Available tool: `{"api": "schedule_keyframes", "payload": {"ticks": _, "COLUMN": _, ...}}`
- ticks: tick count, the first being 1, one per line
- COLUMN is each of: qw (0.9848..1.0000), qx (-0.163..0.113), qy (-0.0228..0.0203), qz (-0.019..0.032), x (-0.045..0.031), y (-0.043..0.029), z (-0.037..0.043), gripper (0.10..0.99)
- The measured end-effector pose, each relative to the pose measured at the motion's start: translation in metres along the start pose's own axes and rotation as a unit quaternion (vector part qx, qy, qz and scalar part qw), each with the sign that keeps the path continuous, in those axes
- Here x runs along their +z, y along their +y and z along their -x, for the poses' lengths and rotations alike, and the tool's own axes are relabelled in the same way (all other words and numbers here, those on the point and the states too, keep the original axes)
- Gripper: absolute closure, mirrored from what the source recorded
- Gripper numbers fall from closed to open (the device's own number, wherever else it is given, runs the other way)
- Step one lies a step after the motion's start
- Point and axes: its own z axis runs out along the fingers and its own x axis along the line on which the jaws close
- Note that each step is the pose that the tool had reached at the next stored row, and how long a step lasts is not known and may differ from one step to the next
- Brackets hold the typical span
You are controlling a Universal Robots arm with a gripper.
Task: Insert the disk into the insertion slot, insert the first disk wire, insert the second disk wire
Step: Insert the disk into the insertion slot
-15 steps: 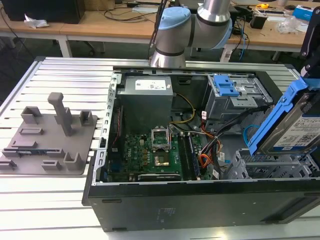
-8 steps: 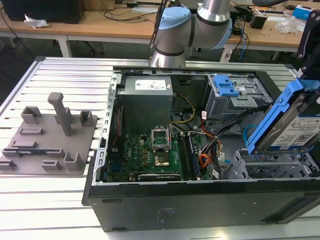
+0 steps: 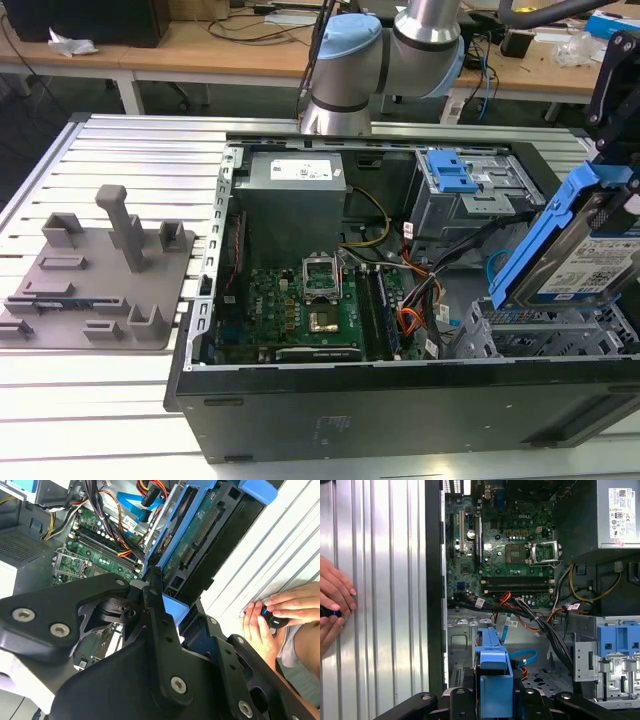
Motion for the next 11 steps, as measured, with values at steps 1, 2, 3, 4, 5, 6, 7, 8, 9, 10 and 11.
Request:
{"api": "schedule_keyframes", "payload": {"ticks": 1, "qw": 1.0000, "qx": 0.000, "qy": -0.0007, "qz": 0.0000, "x": 0.0006, "y": 0.0000, "z": -0.0001, "gripper": 0.722}}
{"api": "schedule_keyframes", "payload": {"ticks": 2, "qw": 1.0000, "qx": 0.000, "qy": -0.0012, "qz": 0.0000, "x": 0.0012, "y": 0.0000, "z": -0.0001, "gripper": 0.722}}
{"api": "schedule_keyframes", "payload": {"ticks": 3, "qw": 1.0000, "qx": 0.000, "qy": -0.0016, "qz": 0.0001, "x": 0.0017, "y": 0.0000, "z": -0.0002, "gripper": 0.722}}
{"api": "schedule_keyframes", "payload": {"ticks": 4, "qw": 1.0000, "qx": -0.001, "qy": -0.0016, "qz": 0.0003, "x": 0.0020, "y": 0.0000, "z": -0.0002, "gripper": 0.722}}
{"api": "schedule_keyframes", "payload": {"ticks": 5, "qw": 1.0000, "qx": -0.001, "qy": -0.0017, "qz": 0.0004, "x": 0.0021, "y": 0.0000, "z": -0.0002, "gripper": 0.722}}
{"api": "schedule_keyframes", "payload": {"ticks": 6, "qw": 1.0000, "qx": -0.001, "qy": -0.0016, "qz": 0.0005, "x": 0.0022, "y": 0.0000, "z": -0.0002, "gripper": 0.722}}
{"api": "schedule_keyframes", "payload": {"ticks": 7, "qw": 1.0000, "qx": -0.001, "qy": -0.0017, "qz": 0.0006, "x": 0.0022, "y": 0.0000, "z": -0.0002, "gripper": 0.722}}
{"api": "schedule_keyframes", "payload": {"ticks": 8, "qw": 1.0000, "qx": -0.001, "qy": -0.0016, "qz": 0.0006, "x": 0.0022, "y": 0.0000, "z": -0.0002, "gripper": 0.722}}
{"api": "schedule_keyframes", "payload": {"ticks": 9, "qw": 1.0000, "qx": -0.001, "qy": -0.0016, "qz": 0.0007, "x": 0.0022, "y": 0.0000, "z": -0.0002, "gripper": 0.722}}
{"api": "schedule_keyframes", "payload": {"ticks": 10, "qw": 1.0000, "qx": -0.001, "qy": -0.0018, "qz": 0.0007, "x": 0.0029, "y": 0.0000, "z": -0.0002, "gripper": 0.722}}
{"api": "schedule_keyframes", "payload": {"ticks": 11, "qw": 1.0000, "qx": -0.002, "qy": -0.0017, "qz": 0.0007, "x": 0.0033, "y": 0.0000, "z": -0.0001, "gripper": 0.722}}
